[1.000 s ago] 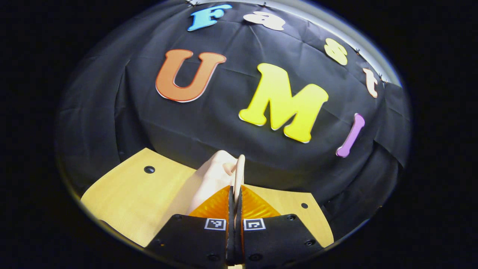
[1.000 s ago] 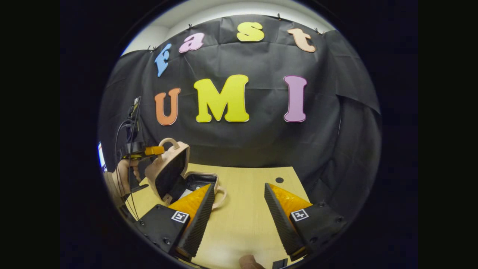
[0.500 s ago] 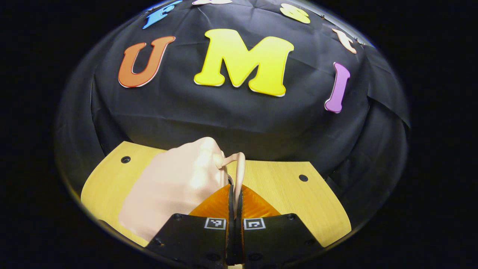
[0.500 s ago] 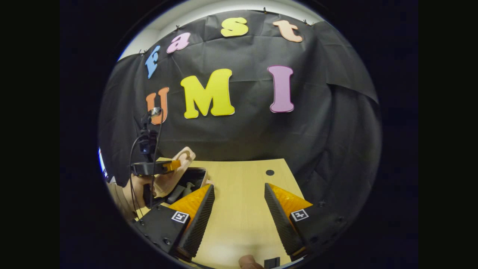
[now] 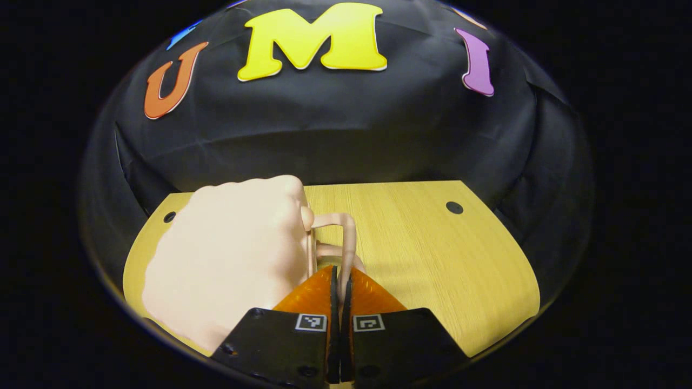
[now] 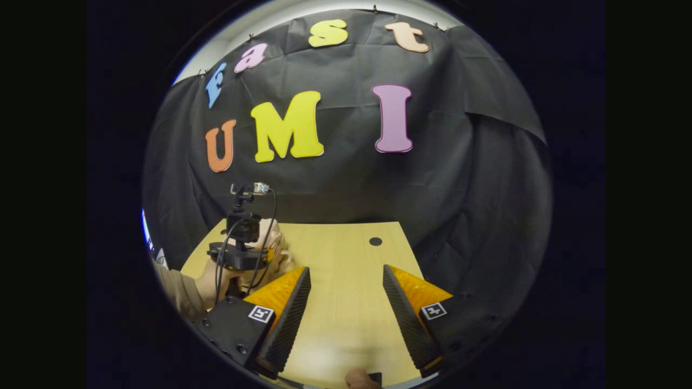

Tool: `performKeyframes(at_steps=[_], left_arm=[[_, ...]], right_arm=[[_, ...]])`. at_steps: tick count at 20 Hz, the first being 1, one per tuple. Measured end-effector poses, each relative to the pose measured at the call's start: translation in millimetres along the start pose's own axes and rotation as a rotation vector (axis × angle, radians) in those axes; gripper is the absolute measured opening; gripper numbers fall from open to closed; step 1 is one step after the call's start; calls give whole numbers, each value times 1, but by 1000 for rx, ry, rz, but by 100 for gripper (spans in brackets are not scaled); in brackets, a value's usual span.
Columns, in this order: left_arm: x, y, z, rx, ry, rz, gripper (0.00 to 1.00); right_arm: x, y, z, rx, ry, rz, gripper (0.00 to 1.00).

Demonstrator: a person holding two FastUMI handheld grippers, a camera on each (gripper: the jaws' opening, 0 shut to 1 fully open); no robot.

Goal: First open the suitcase, pack the skin care products into it, and then close the suitcase.

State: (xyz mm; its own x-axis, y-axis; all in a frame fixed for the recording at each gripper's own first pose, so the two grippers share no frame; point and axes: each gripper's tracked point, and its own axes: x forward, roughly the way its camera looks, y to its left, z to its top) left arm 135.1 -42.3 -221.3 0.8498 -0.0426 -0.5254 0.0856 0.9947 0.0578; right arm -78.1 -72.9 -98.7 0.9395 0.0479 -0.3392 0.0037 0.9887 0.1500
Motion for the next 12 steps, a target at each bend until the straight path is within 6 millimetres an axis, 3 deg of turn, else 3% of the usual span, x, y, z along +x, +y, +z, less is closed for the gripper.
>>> performKeyframes(at_steps=[1,4,6,7,8,9,10,12], left_arm=[[2,-2,-2,7,8,10,5],[1,-15,-4,-43,19,-21,27],[-12,-16,8,-77,-10,-27,61],[-23,-15,19,-71,-48,-24,58],[-37,-15,31,-53,-89,-27,83],[-51,-12,39,-36,-125,-23,86],[-63,-8,48,-23,-158,-19,99],[-106,12,73,-28,-255,-7,99]], right_arm=[[0,-6,-1,0,1,-3,80],[-3,-14,-4,5,1,-5,80],[-3,-14,-2,11,-4,0,80],[-2,-10,1,7,-15,4,80],[-2,-5,5,5,-24,8,80],[-2,1,9,2,-35,11,80],[-2,7,14,-4,-50,12,80],[-4,27,32,-23,-106,-3,80]])
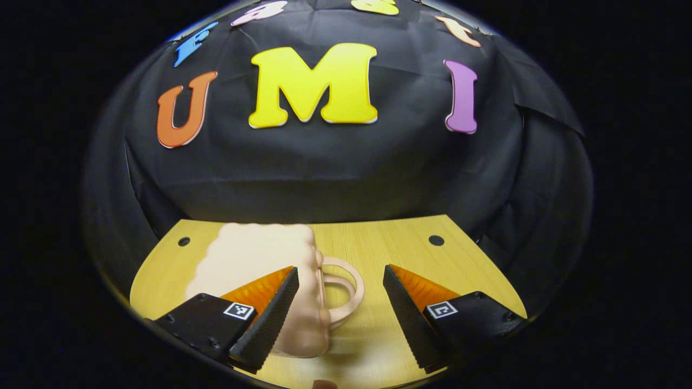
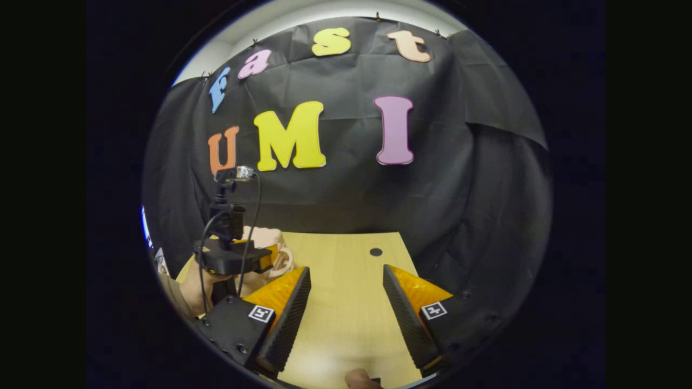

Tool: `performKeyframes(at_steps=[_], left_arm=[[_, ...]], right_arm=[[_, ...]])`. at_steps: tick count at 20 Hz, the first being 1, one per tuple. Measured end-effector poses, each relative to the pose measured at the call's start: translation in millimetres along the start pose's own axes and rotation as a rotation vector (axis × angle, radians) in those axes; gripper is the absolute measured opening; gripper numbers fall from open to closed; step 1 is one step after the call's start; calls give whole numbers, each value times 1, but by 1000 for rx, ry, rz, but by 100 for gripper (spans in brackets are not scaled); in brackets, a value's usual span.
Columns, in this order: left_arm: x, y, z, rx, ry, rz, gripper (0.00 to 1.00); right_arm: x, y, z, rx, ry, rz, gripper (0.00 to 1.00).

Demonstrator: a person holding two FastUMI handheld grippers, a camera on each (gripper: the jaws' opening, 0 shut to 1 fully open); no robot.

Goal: First open the suitcase, pack the skin care products into it, and then close the suitcase.

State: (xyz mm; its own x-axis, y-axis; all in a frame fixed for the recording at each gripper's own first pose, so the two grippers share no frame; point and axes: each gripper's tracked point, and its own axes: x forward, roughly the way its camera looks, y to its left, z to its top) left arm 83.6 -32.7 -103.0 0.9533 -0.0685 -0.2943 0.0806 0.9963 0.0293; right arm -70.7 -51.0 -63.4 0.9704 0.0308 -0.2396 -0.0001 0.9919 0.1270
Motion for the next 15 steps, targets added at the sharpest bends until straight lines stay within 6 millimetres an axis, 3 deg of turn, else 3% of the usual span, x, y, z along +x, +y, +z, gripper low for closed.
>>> performKeyframes(at_steps=[2,4,6,10,15], left_arm=[[-34,23,25,-4,-61,28,99],[-74,57,57,15,-156,69,99],[-99,77,67,19,-195,83,99],[-159,105,99,-5,-278,70,99],[-201,120,110,-4,-320,64,99]], right_arm=[[-1,18,12,7,-21,-13,80],[-6,51,32,44,-56,-4,80],[-6,77,46,36,-88,2,80],[-14,141,76,-13,-162,42,80],[-33,182,85,-48,-210,62,78]])
